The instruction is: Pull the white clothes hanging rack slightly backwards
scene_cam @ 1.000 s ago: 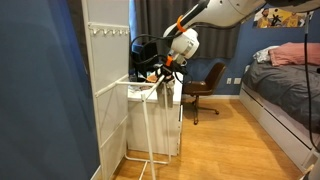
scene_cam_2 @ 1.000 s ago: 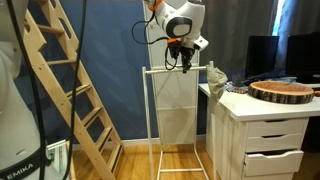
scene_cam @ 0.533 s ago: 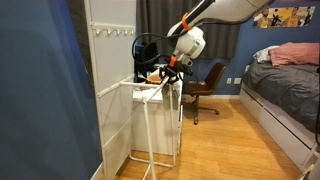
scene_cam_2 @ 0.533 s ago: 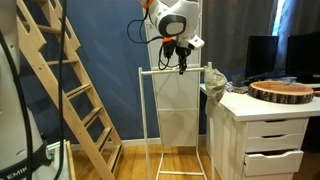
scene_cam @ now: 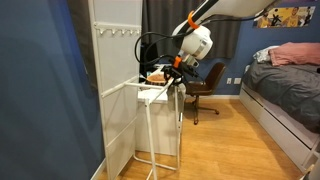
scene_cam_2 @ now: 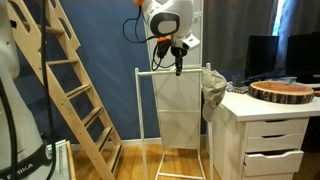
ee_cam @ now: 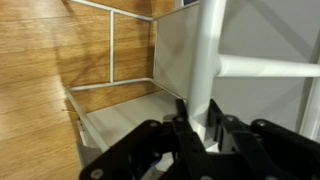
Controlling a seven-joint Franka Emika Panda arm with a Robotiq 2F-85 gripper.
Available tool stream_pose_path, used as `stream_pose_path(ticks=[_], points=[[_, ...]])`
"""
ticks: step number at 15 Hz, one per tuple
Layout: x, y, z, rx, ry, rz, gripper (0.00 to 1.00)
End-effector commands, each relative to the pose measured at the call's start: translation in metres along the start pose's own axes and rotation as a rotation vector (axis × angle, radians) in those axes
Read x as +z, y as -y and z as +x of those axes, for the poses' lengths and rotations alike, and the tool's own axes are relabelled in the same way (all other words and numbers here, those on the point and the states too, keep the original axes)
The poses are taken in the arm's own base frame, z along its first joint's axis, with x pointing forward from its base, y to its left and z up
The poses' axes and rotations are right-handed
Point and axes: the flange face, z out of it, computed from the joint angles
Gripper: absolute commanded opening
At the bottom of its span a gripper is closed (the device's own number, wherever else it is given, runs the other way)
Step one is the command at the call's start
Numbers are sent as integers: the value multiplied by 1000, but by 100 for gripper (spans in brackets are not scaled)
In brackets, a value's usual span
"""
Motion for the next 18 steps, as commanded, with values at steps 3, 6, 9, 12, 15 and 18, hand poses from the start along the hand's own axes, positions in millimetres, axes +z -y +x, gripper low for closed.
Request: stream_pose_path(ticks=[3,6,9,12,15,18], points=[[-48,-22,-22,35,-55,16,6],[-52,-29,-26,50,-63,10,6],[-55,-34,-29,57,-67,7,6],[-58,-37,-30,53,-71,2,49],[-73,-30,-27,32,-89,10,63],[-96,-22,-28,5,-109,38,84]])
